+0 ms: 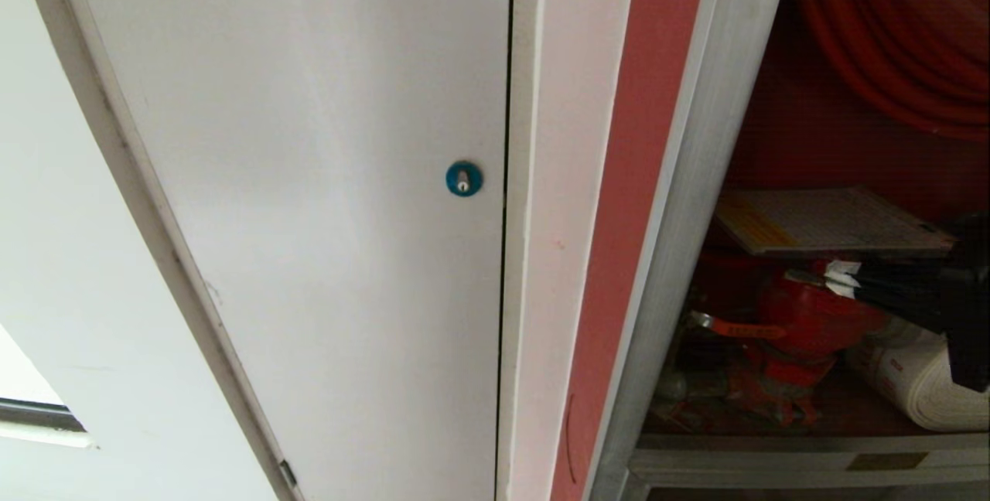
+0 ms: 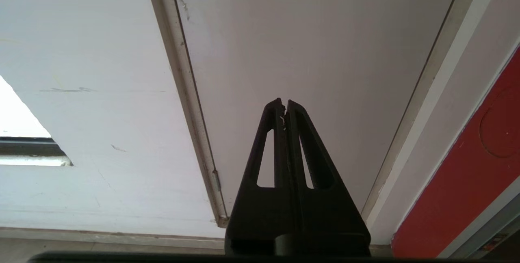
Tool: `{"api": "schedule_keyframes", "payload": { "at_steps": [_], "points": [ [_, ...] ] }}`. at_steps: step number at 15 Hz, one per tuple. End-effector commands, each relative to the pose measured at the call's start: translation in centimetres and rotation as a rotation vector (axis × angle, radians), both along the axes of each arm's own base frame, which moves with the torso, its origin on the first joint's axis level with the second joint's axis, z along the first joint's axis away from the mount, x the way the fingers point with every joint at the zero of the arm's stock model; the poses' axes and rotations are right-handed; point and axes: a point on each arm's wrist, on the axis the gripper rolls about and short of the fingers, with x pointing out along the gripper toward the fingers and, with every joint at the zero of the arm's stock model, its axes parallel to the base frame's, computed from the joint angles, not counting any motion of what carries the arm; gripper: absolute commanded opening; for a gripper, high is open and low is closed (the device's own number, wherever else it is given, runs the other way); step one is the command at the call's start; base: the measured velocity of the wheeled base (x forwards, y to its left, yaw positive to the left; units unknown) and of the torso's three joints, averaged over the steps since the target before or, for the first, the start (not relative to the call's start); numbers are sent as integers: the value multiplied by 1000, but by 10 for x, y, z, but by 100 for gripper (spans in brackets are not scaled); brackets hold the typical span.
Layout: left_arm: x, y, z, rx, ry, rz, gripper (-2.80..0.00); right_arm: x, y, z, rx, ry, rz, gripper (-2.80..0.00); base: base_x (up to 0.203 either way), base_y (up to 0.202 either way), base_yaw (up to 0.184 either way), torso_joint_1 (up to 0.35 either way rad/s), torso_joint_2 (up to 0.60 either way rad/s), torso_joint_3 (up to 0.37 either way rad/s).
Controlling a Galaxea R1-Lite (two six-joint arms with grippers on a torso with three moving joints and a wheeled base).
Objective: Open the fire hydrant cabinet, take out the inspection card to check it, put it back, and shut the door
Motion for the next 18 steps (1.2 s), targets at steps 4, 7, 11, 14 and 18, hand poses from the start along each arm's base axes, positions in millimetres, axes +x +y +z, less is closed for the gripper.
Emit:
{"api": "schedule_keyframes", "payload": {
  "at_steps": [4, 7, 11, 14, 18],
  "points": [
    [0, 0, 0, 1, 0, -1, -280, 3, -1, 0, 18, 6, -72, 0, 0, 0, 0, 0, 0, 0],
    [0, 0, 0, 0, 0, -1, -280, 11, 1, 3, 44, -23, -79, 0, 0, 0, 0, 0, 0, 0],
    [0, 0, 0, 1, 1, -1, -280, 34, 5, 0, 72, -44, -95, 0, 0, 0, 0, 0, 0, 0],
    [0, 0, 0, 0, 1, -1, -280, 52, 8, -7, 58, -45, -142, 0, 0, 0, 0, 0, 0, 0],
    [0, 0, 0, 1, 1, -1, -280, 66, 18, -12, 71, -73, -179, 0, 0, 0, 0, 0, 0, 0]
  ]
}}
